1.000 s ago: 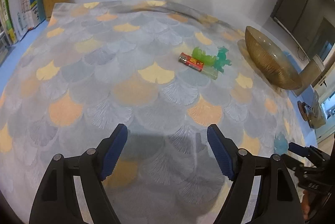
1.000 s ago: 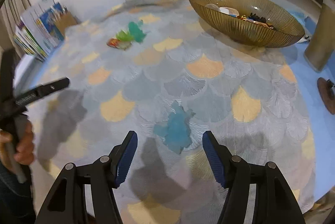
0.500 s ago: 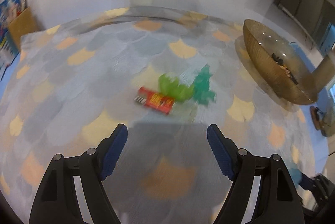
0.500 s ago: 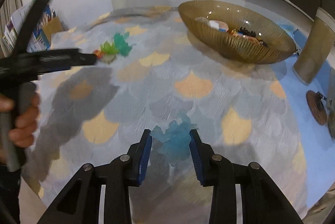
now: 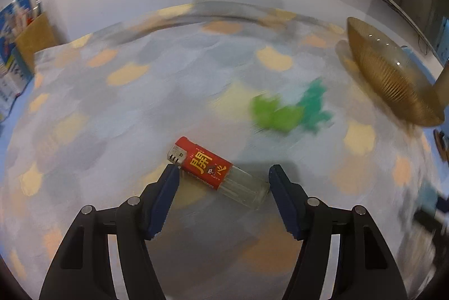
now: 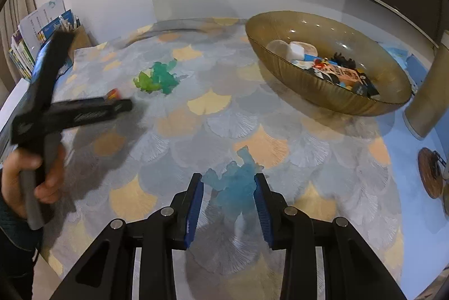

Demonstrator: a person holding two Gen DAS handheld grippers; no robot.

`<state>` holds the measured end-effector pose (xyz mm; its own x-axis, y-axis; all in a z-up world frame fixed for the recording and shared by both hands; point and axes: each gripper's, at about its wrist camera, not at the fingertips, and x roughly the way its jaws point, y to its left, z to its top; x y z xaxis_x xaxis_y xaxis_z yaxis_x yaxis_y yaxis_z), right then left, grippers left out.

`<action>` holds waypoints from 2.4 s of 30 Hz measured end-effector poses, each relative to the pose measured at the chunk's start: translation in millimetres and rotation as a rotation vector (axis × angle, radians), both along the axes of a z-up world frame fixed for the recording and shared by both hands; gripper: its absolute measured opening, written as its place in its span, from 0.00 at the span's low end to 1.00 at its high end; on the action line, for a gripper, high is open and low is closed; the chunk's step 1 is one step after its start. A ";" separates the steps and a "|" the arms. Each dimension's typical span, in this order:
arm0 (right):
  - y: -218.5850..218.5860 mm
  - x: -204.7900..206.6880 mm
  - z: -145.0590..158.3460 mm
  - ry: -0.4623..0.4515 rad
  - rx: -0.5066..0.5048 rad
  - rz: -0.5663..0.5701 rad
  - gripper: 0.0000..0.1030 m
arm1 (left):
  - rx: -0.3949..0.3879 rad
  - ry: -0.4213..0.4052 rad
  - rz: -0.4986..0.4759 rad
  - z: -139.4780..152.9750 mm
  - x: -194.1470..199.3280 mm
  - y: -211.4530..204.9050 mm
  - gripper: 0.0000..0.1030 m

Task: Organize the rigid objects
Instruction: 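Grasp the red lighter with the left gripper, then carry the red lighter into the amber bowl and release it, then move both tools back over the green and teal toys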

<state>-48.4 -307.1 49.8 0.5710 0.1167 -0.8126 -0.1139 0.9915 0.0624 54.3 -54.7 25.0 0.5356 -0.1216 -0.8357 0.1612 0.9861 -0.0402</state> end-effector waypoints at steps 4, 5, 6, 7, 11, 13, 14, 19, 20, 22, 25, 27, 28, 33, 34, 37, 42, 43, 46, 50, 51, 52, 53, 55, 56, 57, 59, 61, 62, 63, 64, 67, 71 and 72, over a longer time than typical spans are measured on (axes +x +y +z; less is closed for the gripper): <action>3.7 9.9 -8.8 0.020 0.012 -0.006 0.34 | -0.040 0.022 -0.012 1.8 -2.5 22.5 0.62; 3.6 11.7 -11.3 0.029 0.018 -0.009 0.34 | -0.065 0.031 -0.026 2.5 -2.1 24.9 0.62; 3.5 12.9 -13.2 0.036 0.027 -0.011 0.34 | -0.084 0.034 -0.034 2.6 -1.5 25.2 0.63; 3.4 13.9 -14.8 0.042 0.035 -0.013 0.34 | -0.103 0.034 -0.037 2.3 0.1 25.0 0.66; 4.2 15.1 -16.7 0.048 0.018 -0.014 0.34 | -0.134 0.015 -0.044 0.6 8.2 15.9 0.68; 3.8 16.2 -18.1 0.057 0.008 -0.020 0.34 | -0.158 0.018 -0.162 0.1 9.4 1.2 0.68; 2.7 16.1 -18.9 0.061 0.009 -0.023 0.34 | -0.167 0.022 -0.211 -0.4 8.2 -3.4 0.68; -3.7 14.8 -19.8 0.066 0.018 -0.033 0.34 | -0.161 0.023 -0.271 -0.9 -1.0 -10.3 0.67; -3.9 14.3 -19.2 0.063 0.016 -0.036 0.34 | -0.148 0.020 -0.254 -0.5 -3.1 -9.4 0.67; -3.0 13.8 -18.6 0.058 0.006 -0.036 0.34 | -0.086 0.012 -0.219 -1.4 -7.9 -11.3 0.60; -0.2 13.1 -22.2 0.057 -0.024 -0.032 0.35 | -0.006 -0.008 -0.204 -2.6 -14.5 -21.4 0.39; 1.4 8.9 -23.6 0.045 -0.040 -0.027 0.36 | 0.007 -0.020 -0.216 -1.8 -16.5 -27.9 0.20; 1.2 6.5 -23.8 0.042 -0.041 -0.024 0.39 | -0.007 -0.017 -0.222 -1.8 -17.6 -27.8 0.20; -16.2 -8.9 -23.4 0.047 0.056 -0.019 0.63 | -0.078 -0.015 -0.225 -1.1 -31.2 -22.0 0.20; -18.0 -10.1 -23.0 0.049 0.067 -0.018 0.63 | -0.087 -0.013 -0.225 -0.8 -35.5 -21.5 0.20; -12.7 -7.5 -22.2 0.059 0.045 -0.012 0.62 | -0.106 -0.011 -0.226 0.0 -44.5 -23.4 0.20; 10.7 -6.2 -21.9 0.026 -0.061 0.004 0.28 | -0.116 -0.031 -0.244 8.2 -56.0 -27.4 0.20; 12.9 -7.7 -20.7 0.019 -0.062 0.011 0.28 | -0.115 -0.037 -0.246 10.2 -56.9 -28.2 0.20; 15.8 -12.0 -10.4 -0.015 -0.082 0.029 0.28 | -0.116 -0.068 -0.264 22.1 -58.3 -35.3 0.20; -12.7 -7.2 33.3 -0.110 -0.058 -0.016 0.28 | -0.140 -0.128 -0.296 52.1 -49.3 -52.0 0.20; -20.0 -5.4 42.6 -0.129 -0.061 -0.032 0.28 | -0.149 -0.152 -0.308 63.7 -44.1 -60.0 0.20; -34.6 -0.1 56.1 -0.160 -0.065 -0.065 0.28 | -0.154 -0.173 -0.320 73.5 -38.7 -68.0 0.20; -47.5 5.5 65.8 -0.179 -0.066 -0.098 0.28 | -0.159 -0.193 -0.331 83.7 -32.0 -77.8 0.20; -86.1 24.8 82.6 -0.194 -0.046 -0.199 0.28 | -0.172 -0.222 -0.352 102.2 -15.4 -100.9 0.20; -98.4 30.4 86.1 -0.190 -0.026 -0.230 0.28 | -0.178 -0.232 -0.363 109.0 -6.9 -113.5 0.20; -119.4 41.2 89.1 -0.179 0.020 -0.274 0.28 | -0.182 -0.241 -0.373 114.8 2.8 -127.7 0.20; -143.9 55.8 90.8 -0.165 0.079 -0.318 0.28 | -0.182 -0.246 -0.387 119.5 18.4 -150.9 0.20; -157.2 66.9 89.7 -0.154 0.096 -0.342 0.28 | -0.198 -0.230 -0.416 118.1 31.5 -173.7 0.20; -161.1 70.9 88.3 -0.152 0.099 -0.350 0.28 | -0.205 -0.220 -0.426 115.3 36.0 -183.3 0.20; -163.1 73.8 86.4 -0.148 0.100 -0.359 0.28 | -0.212 -0.204 -0.440 110.8 40.1 -193.3 0.20; -165.7 79.1 83.1 -0.137 0.105 -0.368 0.28 | -0.215 -0.192 -0.450 105.7 42.8 -201.8 0.20; -174.3 91.0 75.7 -0.100 0.143 -0.359 0.43 | -0.226 -0.172 -0.476 94.9 43.0 -213.7 0.26; -180.6 82.5 72.3 -0.099 0.164 -0.380 0.63 | -0.255 -0.169 -0.443 92.7 34.1 -195.7 0.70; -180.1 74.4 73.9 -0.107 0.169 -0.375 0.63 | -0.263 -0.173 -0.439 94.2 30.7 -188.1 0.70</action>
<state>26.0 -487.3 123.6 0.6793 0.0112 -0.7338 0.2383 0.9423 0.2350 85.0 -242.8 119.2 0.5149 -0.5579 -0.6508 0.5818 0.7850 -0.2127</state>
